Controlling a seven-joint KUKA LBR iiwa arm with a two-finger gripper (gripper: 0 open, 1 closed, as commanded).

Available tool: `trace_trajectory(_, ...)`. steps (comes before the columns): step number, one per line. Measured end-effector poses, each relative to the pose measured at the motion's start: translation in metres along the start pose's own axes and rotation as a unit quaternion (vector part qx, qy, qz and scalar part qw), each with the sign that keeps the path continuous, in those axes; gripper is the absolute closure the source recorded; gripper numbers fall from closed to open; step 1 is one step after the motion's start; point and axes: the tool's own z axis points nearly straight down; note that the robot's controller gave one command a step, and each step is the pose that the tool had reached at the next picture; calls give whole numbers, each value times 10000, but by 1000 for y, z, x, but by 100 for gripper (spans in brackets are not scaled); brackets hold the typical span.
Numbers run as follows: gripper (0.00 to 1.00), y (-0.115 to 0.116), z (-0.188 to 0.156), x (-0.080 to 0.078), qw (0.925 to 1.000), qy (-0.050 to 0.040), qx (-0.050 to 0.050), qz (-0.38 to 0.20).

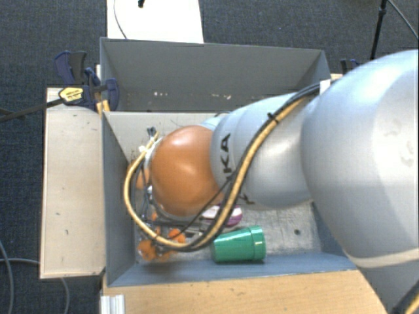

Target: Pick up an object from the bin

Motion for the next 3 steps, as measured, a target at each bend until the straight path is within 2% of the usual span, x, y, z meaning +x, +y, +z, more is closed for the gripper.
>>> trace_trajectory(1,100,-1,-15,-2,10000,-38,17,7)
trace_trajectory(3,100,-1,-33,-2,10000,-40,18,20)
